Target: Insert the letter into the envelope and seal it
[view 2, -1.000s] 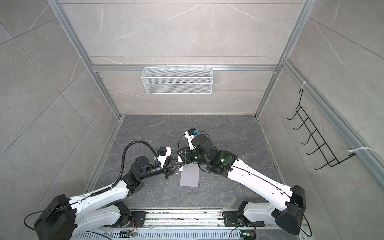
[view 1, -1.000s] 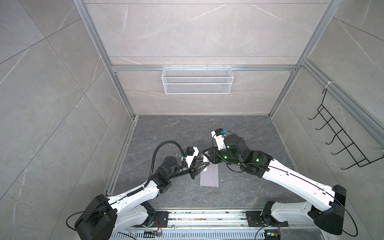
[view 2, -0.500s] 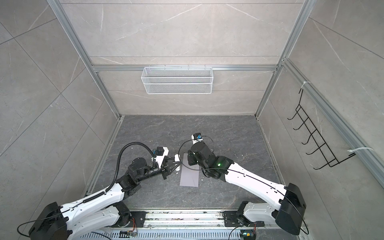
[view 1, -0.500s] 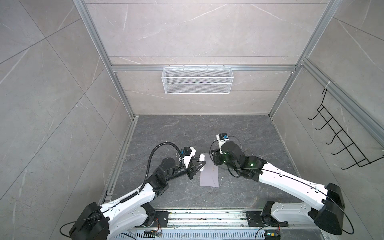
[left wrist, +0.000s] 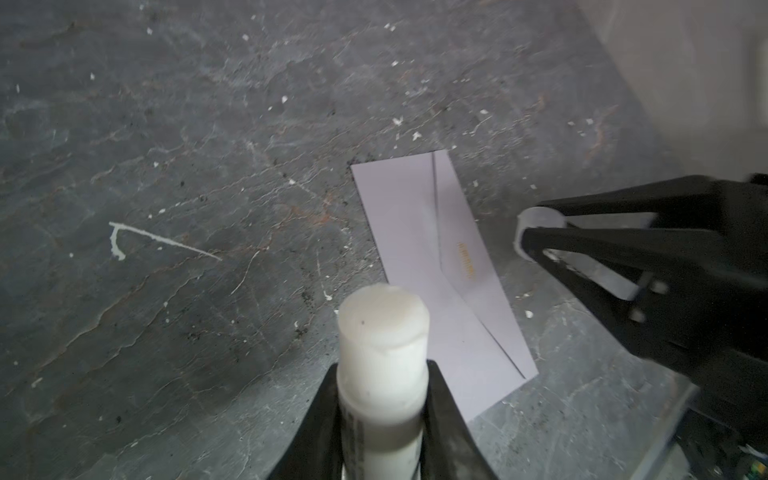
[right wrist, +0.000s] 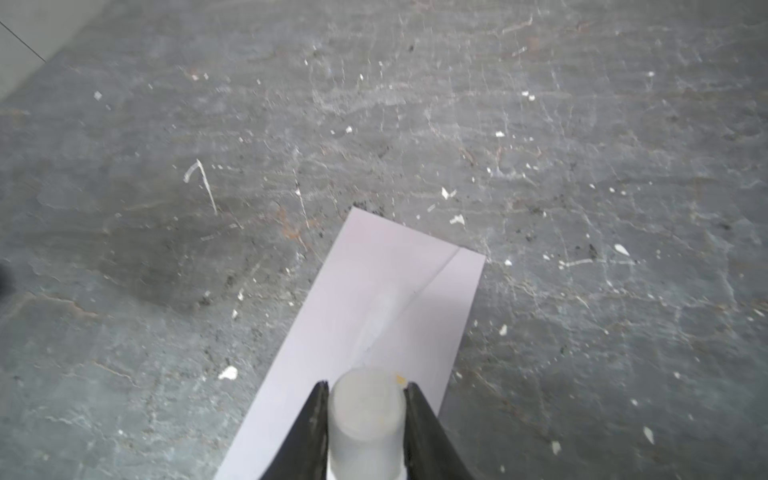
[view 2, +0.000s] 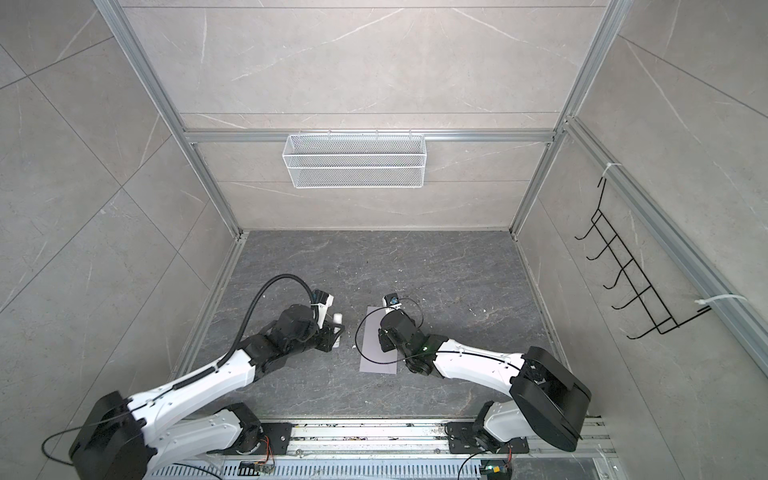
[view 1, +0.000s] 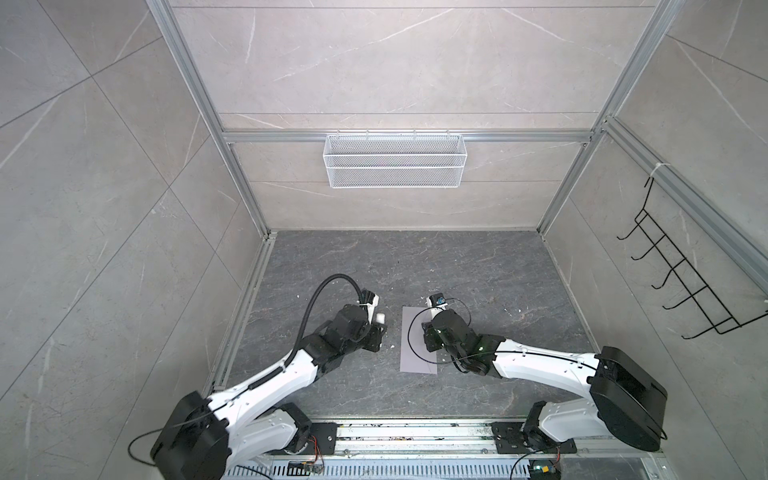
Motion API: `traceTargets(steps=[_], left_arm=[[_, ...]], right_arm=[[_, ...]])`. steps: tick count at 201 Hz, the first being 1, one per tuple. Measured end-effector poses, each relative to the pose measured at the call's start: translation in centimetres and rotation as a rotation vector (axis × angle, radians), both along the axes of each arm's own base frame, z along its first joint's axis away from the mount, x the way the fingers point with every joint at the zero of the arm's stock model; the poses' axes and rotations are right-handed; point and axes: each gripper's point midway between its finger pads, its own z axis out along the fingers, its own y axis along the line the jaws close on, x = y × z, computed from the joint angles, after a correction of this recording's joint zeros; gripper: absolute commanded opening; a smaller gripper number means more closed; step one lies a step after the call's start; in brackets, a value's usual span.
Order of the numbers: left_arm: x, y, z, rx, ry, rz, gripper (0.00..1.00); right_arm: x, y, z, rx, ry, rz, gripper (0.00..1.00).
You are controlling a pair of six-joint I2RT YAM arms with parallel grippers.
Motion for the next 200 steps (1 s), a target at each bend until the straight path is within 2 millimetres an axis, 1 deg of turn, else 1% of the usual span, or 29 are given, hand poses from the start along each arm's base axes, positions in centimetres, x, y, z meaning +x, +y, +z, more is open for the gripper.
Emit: traceTargets(steps=[27, 44, 65, 89, 107, 124, 128, 137, 145, 161, 174, 191, 200], left_arm=[[0.1, 0.0, -3.8, 0.114, 0.15, 0.022, 0.0], [-0.2, 0.3, -5.6, 0.172, 0.218, 0.025, 0.0], [-0.6, 0.7, -7.0, 0.227, 0.277, 0.025, 0.0], [-0.7, 0.8, -7.8, 0.258, 0.318, 0.028, 0.0], [-0.8, 0.8, -8.2, 0.26, 0.335, 0.025, 0.1], [-0.9, 0.5, -8.1, 0.236, 0.349, 0.015, 0.19], [-0.9, 0.4, -8.1, 0.229, 0.352, 0.013, 0.23], [-0.9, 0.2, -8.0, 0.21, 0.358, 0.007, 0.33], [-0.9, -0.1, -7.9, 0.191, 0.361, 0.0, 0.39], [-0.7, -0.6, -7.6, 0.143, 0.366, -0.007, 0.49], [-0.6, -1.0, -6.9, 0.094, 0.363, -0.008, 0.57], [-0.1, -1.5, -5.3, 0.021, 0.336, -0.011, 0.67], [0.1, -1.9, -4.1, -0.024, 0.316, -0.014, 0.69]], right_arm=[[0.2, 0.4, 0.3, 0.02, -0.013, 0.005, 0.32], [0.3, 0.6, -0.3, 0.014, -0.009, 0.01, 0.32], [0.2, 0.6, -1.5, -0.007, 0.007, 0.018, 0.32], [0.1, 0.6, -3.2, -0.033, 0.03, 0.022, 0.32], [-0.4, 0.4, -4.4, -0.045, 0.05, 0.033, 0.32], [-0.8, 0.2, -5.0, -0.044, 0.062, 0.046, 0.32], [-0.9, 0.2, -5.1, -0.043, 0.065, 0.049, 0.32], [-1.1, 0.3, -5.2, -0.04, 0.069, 0.06, 0.32], [-1.2, 0.4, -5.1, -0.037, 0.069, 0.07, 0.32], [-1.5, 0.6, -4.5, -0.02, 0.059, 0.098, 0.32], [-1.8, 0.8, -3.5, 0.002, 0.045, 0.122, 0.32], [-2.1, 1.1, -1.8, 0.035, 0.013, 0.153, 0.33], [-2.3, 1.3, -0.9, 0.052, -0.003, 0.172, 0.33]])
